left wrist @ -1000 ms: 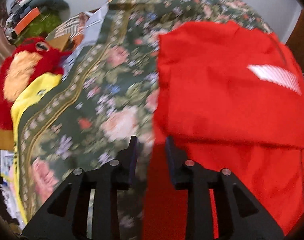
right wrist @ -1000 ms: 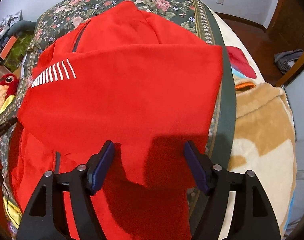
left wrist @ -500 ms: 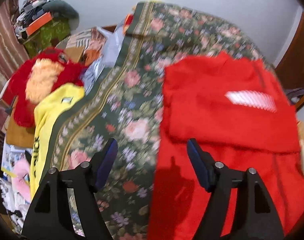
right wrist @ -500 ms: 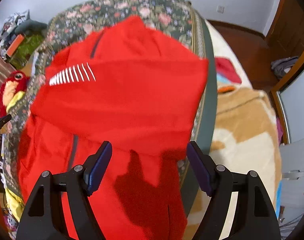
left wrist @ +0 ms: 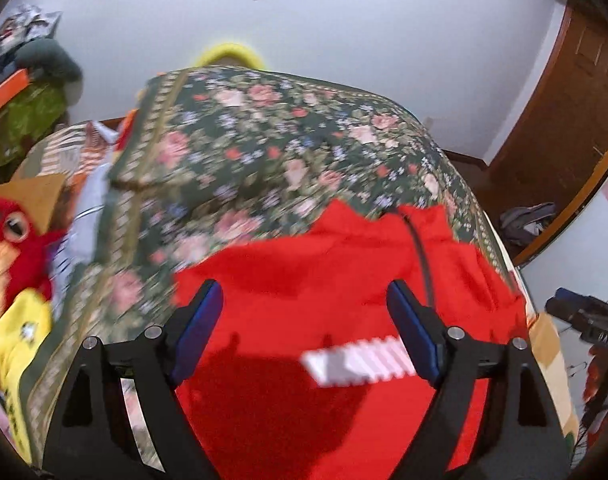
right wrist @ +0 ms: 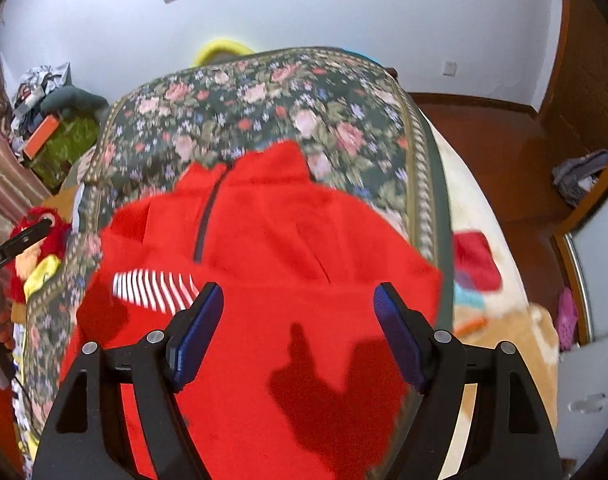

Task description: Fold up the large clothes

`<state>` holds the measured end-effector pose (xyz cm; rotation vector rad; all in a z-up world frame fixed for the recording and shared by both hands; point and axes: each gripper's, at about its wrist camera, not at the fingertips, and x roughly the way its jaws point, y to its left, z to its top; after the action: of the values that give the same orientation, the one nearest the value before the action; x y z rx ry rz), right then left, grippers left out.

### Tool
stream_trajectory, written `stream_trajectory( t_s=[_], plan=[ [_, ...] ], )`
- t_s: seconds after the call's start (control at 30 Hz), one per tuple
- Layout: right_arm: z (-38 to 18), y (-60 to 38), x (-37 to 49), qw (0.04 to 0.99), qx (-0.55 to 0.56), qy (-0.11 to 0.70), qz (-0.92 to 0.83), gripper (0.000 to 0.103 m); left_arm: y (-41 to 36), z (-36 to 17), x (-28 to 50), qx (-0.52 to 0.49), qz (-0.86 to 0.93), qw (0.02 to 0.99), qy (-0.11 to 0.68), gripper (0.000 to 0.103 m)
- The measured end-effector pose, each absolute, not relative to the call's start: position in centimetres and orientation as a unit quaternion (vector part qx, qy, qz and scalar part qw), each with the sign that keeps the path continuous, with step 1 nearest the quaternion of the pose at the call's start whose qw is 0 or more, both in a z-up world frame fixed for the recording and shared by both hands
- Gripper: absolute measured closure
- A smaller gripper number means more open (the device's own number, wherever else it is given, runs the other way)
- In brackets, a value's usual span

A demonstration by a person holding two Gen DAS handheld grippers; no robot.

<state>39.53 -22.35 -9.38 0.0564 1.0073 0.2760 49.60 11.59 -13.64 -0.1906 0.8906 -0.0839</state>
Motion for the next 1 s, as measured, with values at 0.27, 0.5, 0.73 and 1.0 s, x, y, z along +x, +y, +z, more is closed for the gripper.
stream_trajectory(
  t_s=[0.27, 0.5, 0.73, 1.0],
  plan=[
    [-13.0, -21.8, 46.7, 0.862, 0.091, 0.48, 0.133, 0.027, 8.3, -18.3, 57.9, -0.09, -0.055, 0.886, 0.451, 0.019],
    [-15.8, -22.1, 52.5, 0.84, 0.171, 0.499, 0.126, 0.027, 8.5, -24.1, 62.7, -0.173, -0.064, 0.856, 0.482, 0.02],
    [-19.7, -19.8, 55.2, 0.8, 0.195, 0.543, 0.165, 0.025, 8.1, -28.1, 64.0, -0.216, -0.068, 0.836, 0.499, 0.02],
    [-18.7, -17.8, 53.1, 0.832, 0.13, 0.512, 0.17, 0.075, 7.9, -27.3, 63.6, -0.211, -0.081, 0.833, 0.505, 0.085]
  ],
)
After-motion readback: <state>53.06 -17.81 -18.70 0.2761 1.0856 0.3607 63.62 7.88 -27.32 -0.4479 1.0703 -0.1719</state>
